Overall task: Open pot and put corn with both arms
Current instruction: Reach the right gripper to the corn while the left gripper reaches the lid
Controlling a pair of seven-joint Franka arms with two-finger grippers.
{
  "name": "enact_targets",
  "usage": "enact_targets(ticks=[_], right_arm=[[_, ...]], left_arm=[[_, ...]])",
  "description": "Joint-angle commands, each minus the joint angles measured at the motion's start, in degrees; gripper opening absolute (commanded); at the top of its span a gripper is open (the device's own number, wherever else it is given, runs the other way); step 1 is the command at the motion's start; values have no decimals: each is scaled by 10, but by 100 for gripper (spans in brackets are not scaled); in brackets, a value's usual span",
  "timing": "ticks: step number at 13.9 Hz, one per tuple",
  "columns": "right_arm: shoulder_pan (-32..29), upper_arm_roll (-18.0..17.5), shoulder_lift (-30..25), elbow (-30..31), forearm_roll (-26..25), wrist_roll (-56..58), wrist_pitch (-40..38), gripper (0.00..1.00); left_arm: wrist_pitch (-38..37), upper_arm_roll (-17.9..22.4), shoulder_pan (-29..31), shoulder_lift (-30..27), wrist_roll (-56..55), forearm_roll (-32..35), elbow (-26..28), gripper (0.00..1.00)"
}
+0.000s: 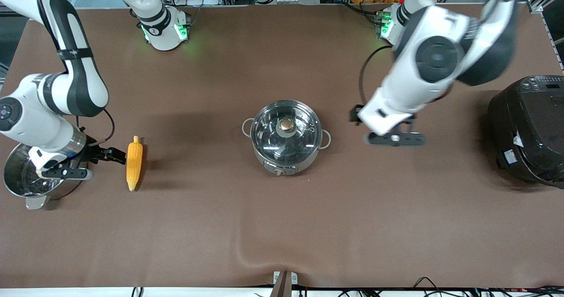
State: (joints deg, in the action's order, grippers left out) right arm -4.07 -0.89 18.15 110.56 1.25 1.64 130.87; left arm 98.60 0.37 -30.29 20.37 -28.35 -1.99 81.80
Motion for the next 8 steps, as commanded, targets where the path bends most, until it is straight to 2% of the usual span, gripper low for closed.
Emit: enact_targets(ticks=[1,4,6,8], right_arm=[[-2,0,11,39,7,1,69,100],[0,0,41,68,7,-4,153,100],[-4,1,56,71,-1,4,159,100],[-3,1,81,69,-3,6,160,100]], left_arm=[[55,9,-65,66,-99,-10,-45,100],[146,9,-118,117,-164,-9,-45,100],[183,10,-143,141,-191,-8,-45,100],[188,11,-152,150,-193,-8,-45,100]])
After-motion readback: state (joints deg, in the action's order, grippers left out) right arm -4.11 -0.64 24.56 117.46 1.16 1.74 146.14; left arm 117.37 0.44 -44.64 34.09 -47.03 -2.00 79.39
